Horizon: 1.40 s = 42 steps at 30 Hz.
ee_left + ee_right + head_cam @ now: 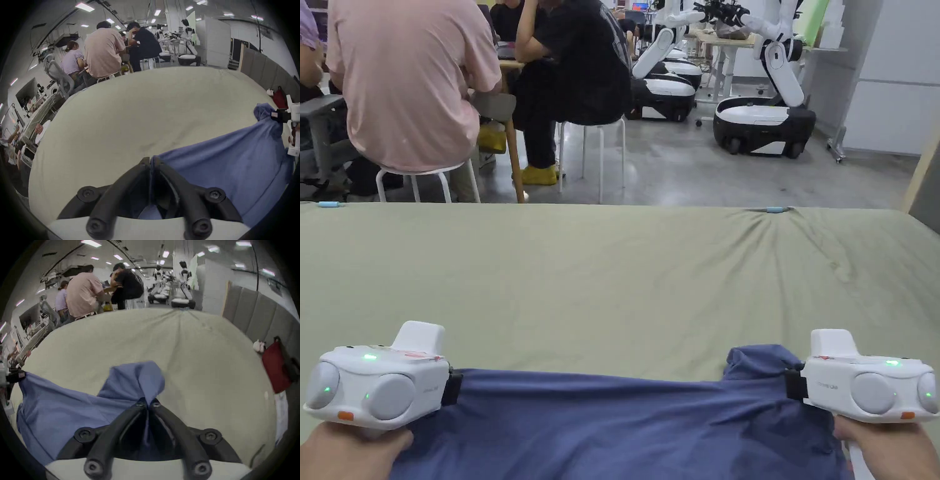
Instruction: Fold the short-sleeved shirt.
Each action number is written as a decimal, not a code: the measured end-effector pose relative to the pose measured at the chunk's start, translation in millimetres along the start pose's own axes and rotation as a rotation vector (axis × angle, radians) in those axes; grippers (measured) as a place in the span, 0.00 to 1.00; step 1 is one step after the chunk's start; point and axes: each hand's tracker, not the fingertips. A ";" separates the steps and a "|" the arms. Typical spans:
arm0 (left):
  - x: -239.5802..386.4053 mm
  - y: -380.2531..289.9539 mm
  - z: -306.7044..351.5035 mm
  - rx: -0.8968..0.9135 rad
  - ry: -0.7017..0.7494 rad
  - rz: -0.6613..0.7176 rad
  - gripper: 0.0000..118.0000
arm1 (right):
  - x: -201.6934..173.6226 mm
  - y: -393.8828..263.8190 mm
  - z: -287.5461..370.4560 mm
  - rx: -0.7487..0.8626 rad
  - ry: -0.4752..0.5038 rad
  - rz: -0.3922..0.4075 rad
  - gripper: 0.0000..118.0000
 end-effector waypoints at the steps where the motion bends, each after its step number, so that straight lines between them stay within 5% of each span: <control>1: -1.5 -2.1 16.0 0.026 -0.011 0.034 0.01 | -0.1 -2.3 20.3 0.029 -0.001 0.017 0.01; 7: -10.7 -43.1 115.1 0.106 -0.013 0.059 0.01 | 9.4 -46.6 156.9 0.138 0.002 0.073 0.01; 8: -12.1 -55.5 128.7 0.106 -0.014 0.068 0.01 | -44.2 -44.4 163.5 0.136 -0.015 0.070 0.01; 9: -12.8 -67.2 138.5 0.104 -0.024 0.076 0.01 | -50.1 -57.9 175.8 0.136 -0.013 0.083 0.01; 13: -7.0 -130.6 155.7 0.041 -0.050 0.135 0.01 | -89.2 -116.5 185.4 0.057 -0.039 0.123 0.01; 20: 0.2 -211.2 145.5 -0.069 0.000 0.172 0.03 | -126.7 -169.1 175.2 -0.031 -0.030 0.021 0.03; 21: 5.0 -212.4 153.0 -0.046 0.020 0.147 0.08 | -135.2 -163.6 181.4 -0.030 -0.029 0.018 0.10; 22: 10.6 -209.2 164.1 -0.009 0.032 0.121 0.17 | -148.1 -157.5 190.4 -0.020 -0.033 0.021 0.28; 23: 15.4 -205.2 172.9 0.028 0.036 0.115 0.39 | -160.2 -151.7 199.5 0.022 -0.038 0.033 0.67; 24: 21.8 -199.2 182.0 0.074 0.033 0.118 0.61 | -159.2 -144.1 210.5 0.067 -0.032 0.036 0.90; 25: 31.5 -190.9 191.8 0.134 0.017 0.117 0.78 | -176.1 -135.9 221.2 0.132 -0.013 0.033 1.00; 26: 42.9 -183.8 203.0 0.182 0.002 0.104 0.93 | -192.2 -128.1 232.7 0.208 0.010 0.024 0.99; 30: 90.6 -156.6 237.0 0.368 -0.017 0.057 0.94 | -247.2 -100.4 256.0 0.386 -0.011 0.021 1.00; 31: 97.4 -155.6 243.1 0.409 -0.027 0.043 0.91 | -259.2 -99.2 259.1 0.416 -0.021 0.032 0.99; 33: 108.2 -156.6 251.8 0.486 -0.018 0.031 0.56 | -264.3 -97.9 258.6 0.454 -0.040 0.053 0.69; 35: 116.5 -155.8 251.8 0.469 -0.003 0.027 0.00 | -278.2 -96.3 255.6 0.474 -0.047 0.031 0.00; 42: 87.3 -162.2 237.7 0.389 -0.024 0.069 0.00 | -276.7 -98.9 241.2 0.460 -0.025 0.059 0.00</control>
